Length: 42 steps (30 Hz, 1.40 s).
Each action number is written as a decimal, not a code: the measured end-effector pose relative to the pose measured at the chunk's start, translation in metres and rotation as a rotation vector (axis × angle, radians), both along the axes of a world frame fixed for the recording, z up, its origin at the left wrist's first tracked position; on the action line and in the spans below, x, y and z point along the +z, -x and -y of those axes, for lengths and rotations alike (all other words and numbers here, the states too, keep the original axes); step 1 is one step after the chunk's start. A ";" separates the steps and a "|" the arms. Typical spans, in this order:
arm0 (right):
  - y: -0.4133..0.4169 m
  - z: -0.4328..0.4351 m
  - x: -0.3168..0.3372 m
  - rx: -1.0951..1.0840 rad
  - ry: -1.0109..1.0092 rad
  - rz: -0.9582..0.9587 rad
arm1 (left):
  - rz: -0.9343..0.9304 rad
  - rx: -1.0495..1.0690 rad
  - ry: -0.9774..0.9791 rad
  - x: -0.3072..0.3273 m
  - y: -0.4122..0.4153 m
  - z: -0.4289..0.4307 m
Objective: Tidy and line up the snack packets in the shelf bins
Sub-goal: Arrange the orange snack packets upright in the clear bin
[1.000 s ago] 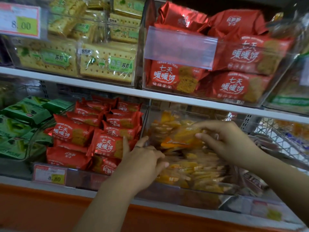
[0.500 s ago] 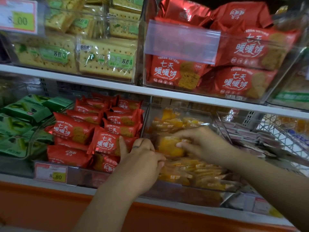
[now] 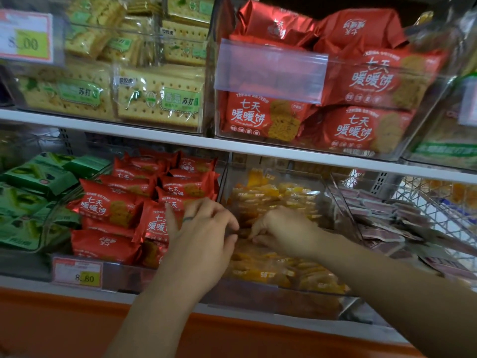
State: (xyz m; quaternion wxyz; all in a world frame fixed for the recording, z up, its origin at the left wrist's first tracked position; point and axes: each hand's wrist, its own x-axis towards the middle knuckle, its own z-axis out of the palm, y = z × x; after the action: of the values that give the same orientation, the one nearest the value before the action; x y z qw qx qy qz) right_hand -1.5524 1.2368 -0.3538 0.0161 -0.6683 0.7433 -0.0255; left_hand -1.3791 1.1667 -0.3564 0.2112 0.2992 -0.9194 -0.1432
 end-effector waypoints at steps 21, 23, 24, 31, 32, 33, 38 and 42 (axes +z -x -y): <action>0.044 -0.085 -0.031 -0.135 0.202 -0.405 | 0.415 -0.310 0.308 -0.030 0.089 -0.001; 0.047 -0.082 -0.030 -0.131 0.222 -0.425 | 0.453 -0.318 0.321 -0.028 0.091 0.004; 0.046 -0.083 -0.029 -0.129 0.229 -0.428 | 0.469 -0.320 0.326 -0.028 0.091 0.005; 0.040 -0.105 -0.036 -0.112 0.295 -0.382 | 0.547 -0.284 0.296 -0.026 0.062 0.007; 0.039 -0.107 -0.037 -0.120 0.287 -0.374 | 0.558 -0.283 0.292 -0.023 0.060 0.006; 0.038 -0.107 -0.038 -0.129 0.276 -0.366 | 0.578 -0.282 0.285 -0.021 0.059 0.005; 0.036 -0.107 -0.039 -0.163 0.272 -0.308 | 0.579 -0.303 0.282 -0.012 0.068 -0.009; 0.034 -0.105 -0.032 -0.183 0.351 -0.240 | 0.389 -0.231 0.223 -0.019 0.067 -0.024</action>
State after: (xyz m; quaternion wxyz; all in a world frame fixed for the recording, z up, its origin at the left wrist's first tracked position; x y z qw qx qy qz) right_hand -1.5862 1.3417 -0.3859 -0.1912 -0.5889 0.7816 -0.0762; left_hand -1.4459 1.1907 -0.3756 0.0442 0.1890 -0.9810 -0.0035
